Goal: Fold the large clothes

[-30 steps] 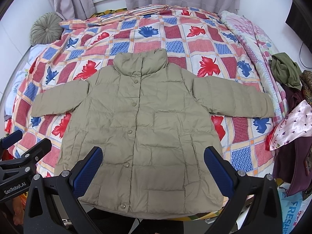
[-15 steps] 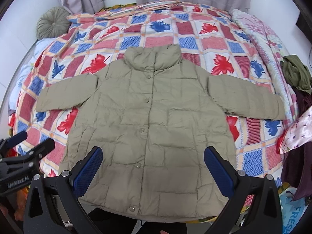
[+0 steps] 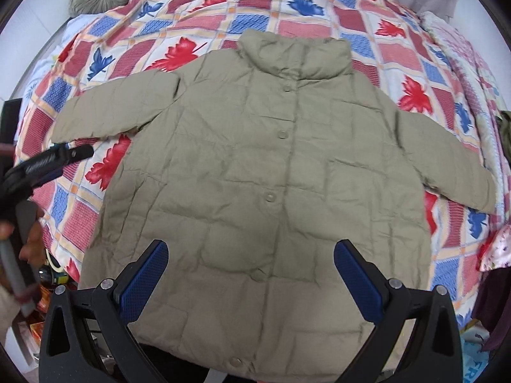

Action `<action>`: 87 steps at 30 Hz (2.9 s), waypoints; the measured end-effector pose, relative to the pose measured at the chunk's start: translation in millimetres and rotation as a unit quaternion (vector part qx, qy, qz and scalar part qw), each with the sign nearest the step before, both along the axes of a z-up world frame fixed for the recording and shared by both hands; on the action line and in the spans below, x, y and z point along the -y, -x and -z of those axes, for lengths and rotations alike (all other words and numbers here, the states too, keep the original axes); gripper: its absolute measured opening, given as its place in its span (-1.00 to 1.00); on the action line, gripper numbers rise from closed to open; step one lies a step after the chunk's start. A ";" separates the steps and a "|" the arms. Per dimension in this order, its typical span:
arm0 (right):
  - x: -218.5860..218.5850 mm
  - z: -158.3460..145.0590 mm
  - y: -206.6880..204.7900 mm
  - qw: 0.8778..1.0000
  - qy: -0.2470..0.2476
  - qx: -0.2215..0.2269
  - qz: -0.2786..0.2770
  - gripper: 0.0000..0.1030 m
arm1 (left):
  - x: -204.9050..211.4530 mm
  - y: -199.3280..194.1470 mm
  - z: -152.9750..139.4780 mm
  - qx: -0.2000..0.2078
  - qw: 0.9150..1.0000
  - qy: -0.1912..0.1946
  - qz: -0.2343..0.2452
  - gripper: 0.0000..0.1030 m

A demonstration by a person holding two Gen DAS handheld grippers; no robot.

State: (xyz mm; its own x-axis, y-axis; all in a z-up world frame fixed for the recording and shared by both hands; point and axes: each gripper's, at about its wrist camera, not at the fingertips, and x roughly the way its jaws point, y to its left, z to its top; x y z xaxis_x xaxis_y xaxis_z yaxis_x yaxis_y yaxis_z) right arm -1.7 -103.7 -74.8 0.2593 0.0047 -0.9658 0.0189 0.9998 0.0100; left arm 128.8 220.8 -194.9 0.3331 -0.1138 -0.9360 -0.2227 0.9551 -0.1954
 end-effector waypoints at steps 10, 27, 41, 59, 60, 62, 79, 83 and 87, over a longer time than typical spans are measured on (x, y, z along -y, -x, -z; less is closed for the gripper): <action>-39.8 81.2 -47.7 1.000 -0.027 -0.002 -0.014 1.00 | -113.0 -68.6 92.8 0.022 0.984 0.124 -0.124 1.00; -59.3 86.1 -130.2 0.996 -0.078 0.049 -0.006 1.00 | -157.9 -136.5 78.5 0.054 0.982 0.052 -0.172 -0.84; -86.1 158.6 -210.8 0.964 -0.255 0.012 0.072 -0.71 | -61.6 -96.9 -69.0 0.222 0.975 -0.018 0.023 -0.87; 27.7 126.0 -125.0 0.971 -0.209 0.034 0.116 -0.71 | 234.7 -94.0 -31.9 0.156 0.949 0.022 0.274 -0.87; 41.8 125.1 -116.0 0.971 -0.200 0.036 0.127 -0.71 | 248.2 -91.2 -17.2 0.143 0.948 0.005 0.284 -0.86; 67.8 126.4 -99.0 0.970 -0.188 0.035 0.151 -0.71 | 271.1 -85.7 16.5 0.105 0.947 -0.031 0.301 -0.86; 124.3 116.6 -72.6 0.972 -0.155 0.022 0.173 -0.62 | 244.0 -54.4 -6.7 0.110 0.948 -0.038 0.296 0.96; 108.3 93.0 -75.8 0.983 -0.116 0.053 0.131 0.58 | 177.0 -57.7 -29.5 0.128 0.958 -0.018 0.255 0.96; 62.5 69.6 -98.9 0.994 -0.042 0.089 0.043 0.58 | 94.5 -93.0 -12.9 0.079 0.978 0.060 0.184 0.96</action>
